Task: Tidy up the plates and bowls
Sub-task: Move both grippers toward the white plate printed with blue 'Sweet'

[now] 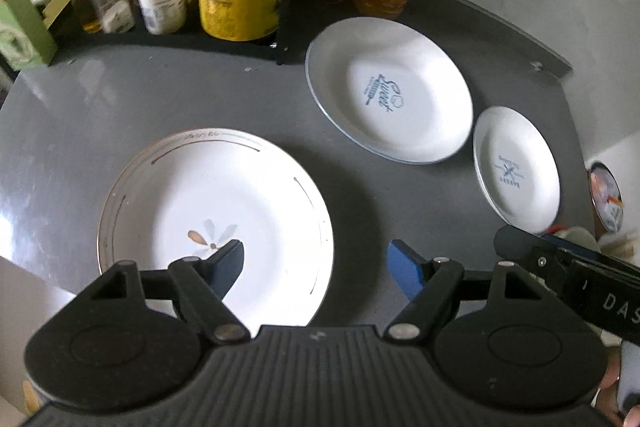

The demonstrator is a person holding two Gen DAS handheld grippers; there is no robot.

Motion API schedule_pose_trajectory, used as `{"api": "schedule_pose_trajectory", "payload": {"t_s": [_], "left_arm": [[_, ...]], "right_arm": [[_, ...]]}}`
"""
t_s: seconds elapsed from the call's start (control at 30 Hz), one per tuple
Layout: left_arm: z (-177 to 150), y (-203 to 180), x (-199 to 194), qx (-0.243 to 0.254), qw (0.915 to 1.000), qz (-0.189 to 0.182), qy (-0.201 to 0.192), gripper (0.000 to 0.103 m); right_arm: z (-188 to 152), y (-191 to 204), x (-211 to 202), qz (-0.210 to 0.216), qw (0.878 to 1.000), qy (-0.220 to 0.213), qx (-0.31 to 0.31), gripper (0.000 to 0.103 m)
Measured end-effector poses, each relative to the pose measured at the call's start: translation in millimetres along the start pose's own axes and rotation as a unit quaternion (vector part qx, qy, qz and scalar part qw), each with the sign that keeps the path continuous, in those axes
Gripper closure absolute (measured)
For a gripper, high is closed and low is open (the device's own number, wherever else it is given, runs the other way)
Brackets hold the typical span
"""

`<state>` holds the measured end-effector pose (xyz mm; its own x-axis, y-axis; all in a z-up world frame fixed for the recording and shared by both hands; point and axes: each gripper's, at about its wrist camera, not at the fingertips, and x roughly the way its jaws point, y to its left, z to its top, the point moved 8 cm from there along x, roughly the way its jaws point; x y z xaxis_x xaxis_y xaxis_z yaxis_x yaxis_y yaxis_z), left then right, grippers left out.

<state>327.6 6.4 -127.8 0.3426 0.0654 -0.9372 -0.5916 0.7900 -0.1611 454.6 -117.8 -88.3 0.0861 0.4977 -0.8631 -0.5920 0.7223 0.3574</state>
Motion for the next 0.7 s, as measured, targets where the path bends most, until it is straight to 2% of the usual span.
{"api": "schedule_pose_trajectory", "payload": {"t_s": [0.17, 0.33, 0.7], "left_arm": [[1, 3, 2, -0.031, 0.9993, 0.019, -0.003, 0.025], [0, 8, 9, -0.079, 0.9964, 0.030, 0.003, 0.025], [3, 11, 26, -0.169, 0.9844, 0.048, 0.000, 0.025]], "right_arm": [[14, 0, 15, 0.016, 0.999, 0.020, -0.040, 0.033], [26, -1, 26, 0.029, 0.995, 0.034, -0.084, 0.028], [47, -8, 57, 0.051, 0.986, 0.064, -0.146, 0.022]]}}
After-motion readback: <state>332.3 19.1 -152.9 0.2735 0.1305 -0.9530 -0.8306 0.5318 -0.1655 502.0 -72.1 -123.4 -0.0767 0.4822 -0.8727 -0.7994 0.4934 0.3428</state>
